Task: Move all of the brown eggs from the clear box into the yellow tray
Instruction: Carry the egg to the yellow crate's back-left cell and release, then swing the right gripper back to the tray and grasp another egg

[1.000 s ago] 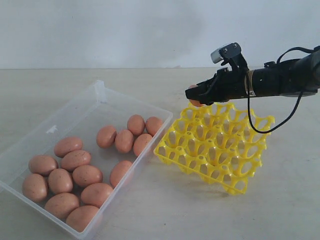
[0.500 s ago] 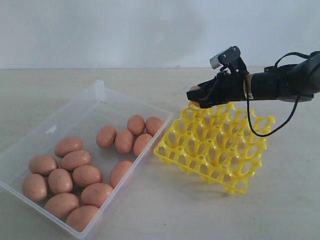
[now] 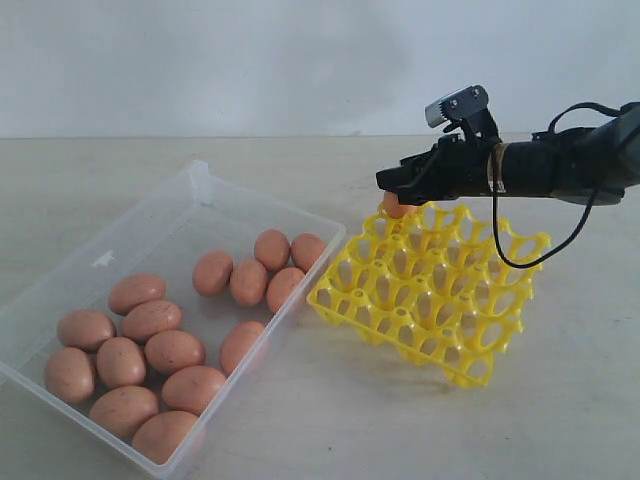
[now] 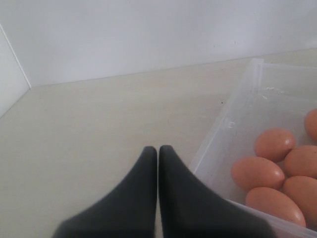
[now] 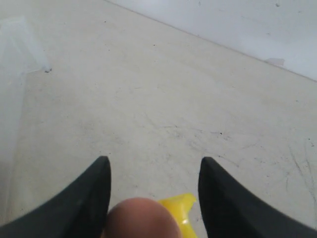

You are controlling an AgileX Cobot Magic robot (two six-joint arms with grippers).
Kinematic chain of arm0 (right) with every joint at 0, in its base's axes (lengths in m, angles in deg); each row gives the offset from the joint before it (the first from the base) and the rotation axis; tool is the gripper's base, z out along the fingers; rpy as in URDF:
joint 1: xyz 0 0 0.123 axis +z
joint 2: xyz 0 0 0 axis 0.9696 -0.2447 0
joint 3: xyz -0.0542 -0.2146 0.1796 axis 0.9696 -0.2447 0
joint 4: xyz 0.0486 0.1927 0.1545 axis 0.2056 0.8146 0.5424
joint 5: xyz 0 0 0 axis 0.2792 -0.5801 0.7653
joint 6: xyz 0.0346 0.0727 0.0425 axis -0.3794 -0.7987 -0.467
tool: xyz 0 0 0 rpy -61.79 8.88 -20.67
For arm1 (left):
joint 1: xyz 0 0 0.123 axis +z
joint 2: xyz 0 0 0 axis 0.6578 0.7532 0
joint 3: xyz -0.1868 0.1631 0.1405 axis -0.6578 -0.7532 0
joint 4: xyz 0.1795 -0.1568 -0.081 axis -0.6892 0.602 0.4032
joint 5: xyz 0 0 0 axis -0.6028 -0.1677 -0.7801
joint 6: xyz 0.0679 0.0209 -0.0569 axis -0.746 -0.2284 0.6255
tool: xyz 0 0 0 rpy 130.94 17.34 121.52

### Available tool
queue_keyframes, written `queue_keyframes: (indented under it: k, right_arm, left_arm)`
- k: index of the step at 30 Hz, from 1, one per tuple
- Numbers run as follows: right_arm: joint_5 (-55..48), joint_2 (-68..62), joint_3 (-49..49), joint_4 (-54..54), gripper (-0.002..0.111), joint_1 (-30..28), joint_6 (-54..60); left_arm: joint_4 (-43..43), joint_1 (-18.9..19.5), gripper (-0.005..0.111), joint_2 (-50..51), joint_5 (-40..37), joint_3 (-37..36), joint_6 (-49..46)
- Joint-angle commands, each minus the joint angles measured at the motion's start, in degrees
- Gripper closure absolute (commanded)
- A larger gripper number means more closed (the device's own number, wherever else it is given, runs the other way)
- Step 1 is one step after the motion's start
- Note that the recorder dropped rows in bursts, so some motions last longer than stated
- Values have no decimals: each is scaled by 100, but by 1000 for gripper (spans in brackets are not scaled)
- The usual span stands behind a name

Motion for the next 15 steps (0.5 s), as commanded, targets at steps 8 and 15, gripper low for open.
queue_keyframes:
  k: [8,15]
  right_arm:
    - [697,278,25,85,57,3,73]
    - [1620,1235,25,-481,97,824,-548]
  left_arm:
    - [14,-22,105,-3,66,-17,39]
    - [14,-22,105,-3,66,-17,39]
